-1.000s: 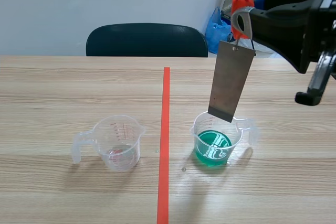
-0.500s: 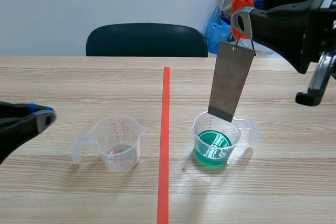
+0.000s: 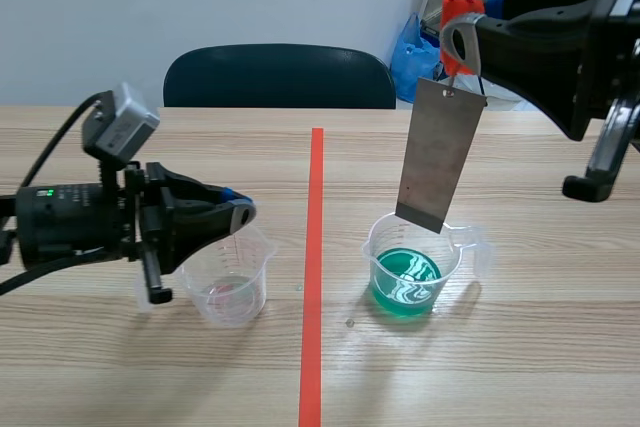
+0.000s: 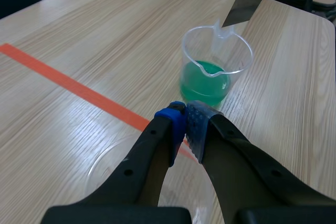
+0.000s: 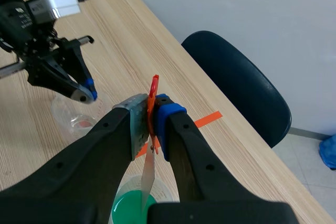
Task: Do the redox reaction experiment
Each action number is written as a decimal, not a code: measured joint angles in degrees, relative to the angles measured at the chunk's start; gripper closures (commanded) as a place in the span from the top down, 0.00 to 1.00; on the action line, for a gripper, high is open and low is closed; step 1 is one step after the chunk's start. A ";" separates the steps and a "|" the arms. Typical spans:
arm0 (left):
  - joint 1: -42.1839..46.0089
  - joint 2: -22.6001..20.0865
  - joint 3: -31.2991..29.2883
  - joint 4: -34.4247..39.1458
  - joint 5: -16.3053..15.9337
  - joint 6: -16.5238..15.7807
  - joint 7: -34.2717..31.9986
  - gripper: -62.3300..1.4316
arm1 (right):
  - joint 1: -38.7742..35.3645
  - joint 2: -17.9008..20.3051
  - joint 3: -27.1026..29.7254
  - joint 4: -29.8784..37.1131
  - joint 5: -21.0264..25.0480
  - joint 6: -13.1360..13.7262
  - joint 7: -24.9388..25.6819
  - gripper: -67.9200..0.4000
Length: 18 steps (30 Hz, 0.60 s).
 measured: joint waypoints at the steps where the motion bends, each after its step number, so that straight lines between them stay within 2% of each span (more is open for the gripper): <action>1: -1.14 1.16 1.11 -0.92 0.00 0.00 0.24 0.06 | 0.00 0.00 0.00 0.00 0.00 0.00 0.02 0.01; 13: -9.35 12.13 8.44 -8.85 -1.60 -0.02 8.57 0.07 | 0.00 0.00 0.00 0.00 0.00 0.02 0.02 0.01; 18: -10.45 15.52 9.33 -9.92 -5.38 -0.02 14.84 0.07 | 0.00 0.00 0.00 0.00 0.00 0.02 0.02 0.01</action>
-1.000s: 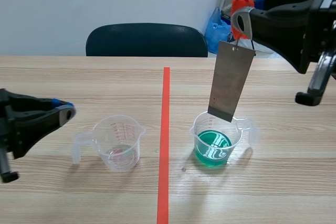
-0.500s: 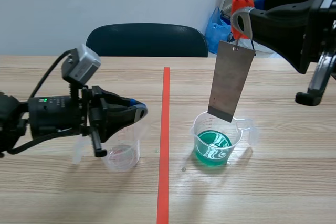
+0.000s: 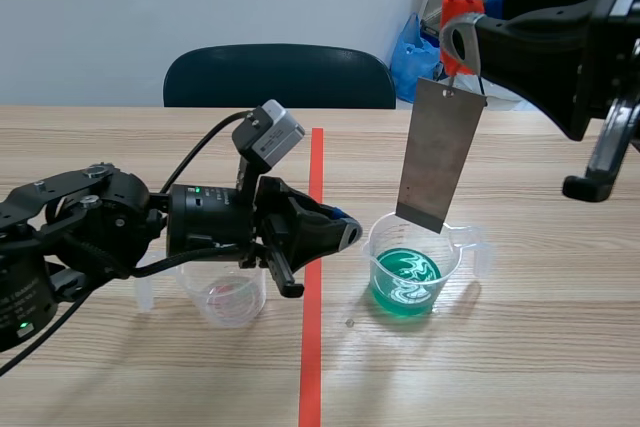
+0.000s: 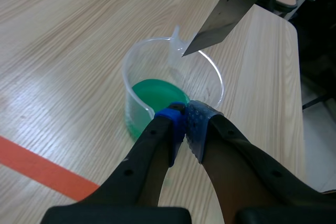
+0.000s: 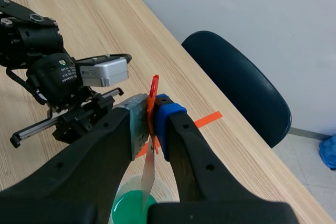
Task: Do the redox reaction experiment
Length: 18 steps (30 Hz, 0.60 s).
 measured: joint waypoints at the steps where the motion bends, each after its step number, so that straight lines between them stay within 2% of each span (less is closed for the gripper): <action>1: -0.13 0.52 0.09 0.00 -0.74 0.00 0.42 0.07 | 0.00 0.00 0.00 0.00 0.00 0.00 0.00 0.01; 3: -0.28 1.40 0.09 0.00 -1.90 0.00 0.28 0.07 | 0.00 0.00 0.00 0.00 0.00 -0.02 -0.02 0.01; 9: -0.92 2.08 0.07 0.00 -1.88 0.00 -2.54 0.07 | 0.00 0.00 0.00 0.00 0.00 -0.02 0.00 0.01; 18: -0.94 2.05 0.07 0.00 -1.88 -0.02 -2.47 0.07 | 0.00 0.00 0.00 0.00 0.00 -0.02 0.00 0.01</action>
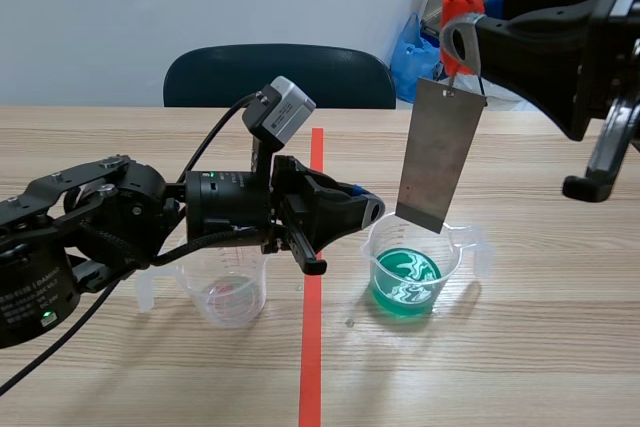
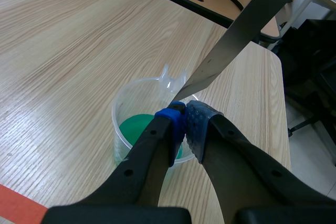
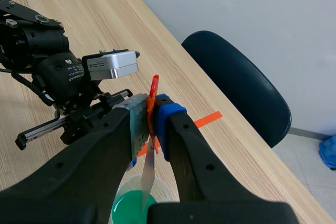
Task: Do the redox reaction experiment
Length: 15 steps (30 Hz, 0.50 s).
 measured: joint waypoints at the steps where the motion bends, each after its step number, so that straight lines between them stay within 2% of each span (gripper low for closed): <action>1: 0.00 0.00 0.00 0.00 0.00 0.00 0.00 0.07 | 0.00 0.00 0.00 0.00 0.00 0.00 0.00 0.01; 4: 0.00 0.00 0.00 0.00 0.26 0.00 -0.04 0.07 | 0.00 0.00 0.00 0.00 0.00 0.00 0.00 0.01; 7: 0.02 -0.35 0.00 0.00 3.61 0.00 -0.28 0.07 | 0.00 0.00 0.00 0.00 0.00 0.00 -0.02 0.01; 9: 0.24 -1.81 0.02 0.00 3.52 0.00 -3.58 0.06 | 0.00 0.00 0.00 0.00 0.00 0.00 0.00 0.01; 11: 0.72 -5.29 0.00 0.13 3.19 0.00 -8.72 0.06 | 0.00 0.00 0.00 0.00 0.02 0.02 0.00 0.01; 15: 4.28 -16.24 -2.71 0.22 3.06 0.00 -14.97 0.06 | 0.00 0.00 0.00 0.00 0.00 0.02 0.00 0.01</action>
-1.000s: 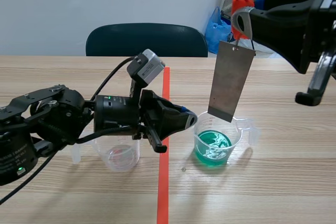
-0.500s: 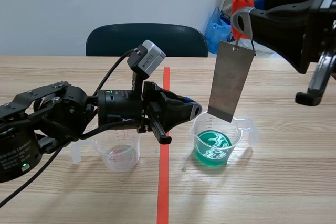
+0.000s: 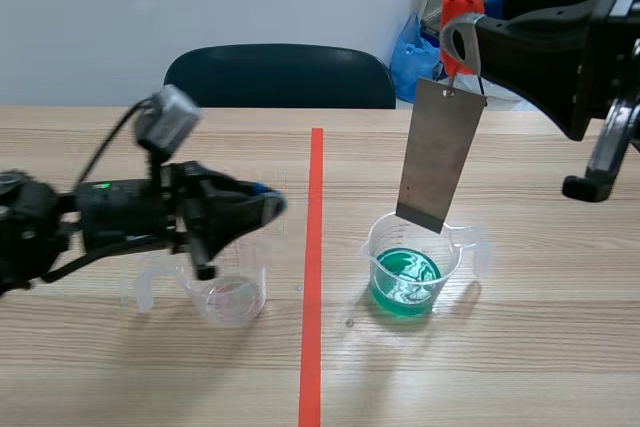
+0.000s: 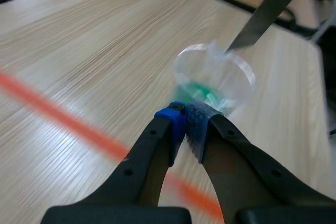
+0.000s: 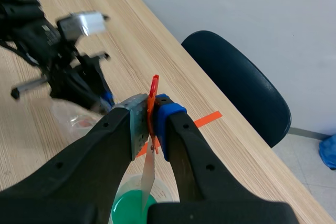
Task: Do the redox reaction experiment
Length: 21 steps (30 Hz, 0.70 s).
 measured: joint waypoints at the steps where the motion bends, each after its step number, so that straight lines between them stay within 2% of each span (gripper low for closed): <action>1: 1.53 -3.02 -1.36 0.00 0.00 0.00 -1.22 0.06 | 0.00 0.00 0.00 0.00 0.00 0.00 0.00 0.01; 5: 9.70 -15.67 -7.48 0.00 0.07 0.00 -10.43 0.06 | 0.00 0.00 0.00 0.00 0.00 0.00 0.00 0.01; 8: 19.10 -24.46 -13.62 0.00 -0.04 0.00 -18.40 0.06 | 0.00 0.00 0.00 0.00 0.00 -0.02 0.00 0.01; 12: 35.71 -32.68 -23.74 0.00 -0.04 0.00 -27.19 0.07 | 0.00 0.00 0.00 0.00 0.00 -0.02 0.00 0.01; 14: 44.11 -33.62 -29.90 -0.07 0.09 0.00 -30.05 0.07 | 0.00 0.00 0.00 0.00 0.00 -0.02 0.00 0.01; 16: 51.52 -32.63 -36.24 -0.20 2.29 0.02 -32.89 0.06 | 0.00 0.00 0.00 0.00 0.00 0.00 -0.02 0.01; 18: 58.18 -30.25 -42.36 -0.22 5.33 0.26 -35.56 0.07 | 0.00 0.00 0.00 0.00 0.00 0.00 -0.02 0.01; 21: 66.71 -24.46 -50.99 -0.22 10.14 2.23 -39.28 0.07 | 0.00 0.00 0.00 0.00 -0.02 -0.02 -0.02 0.01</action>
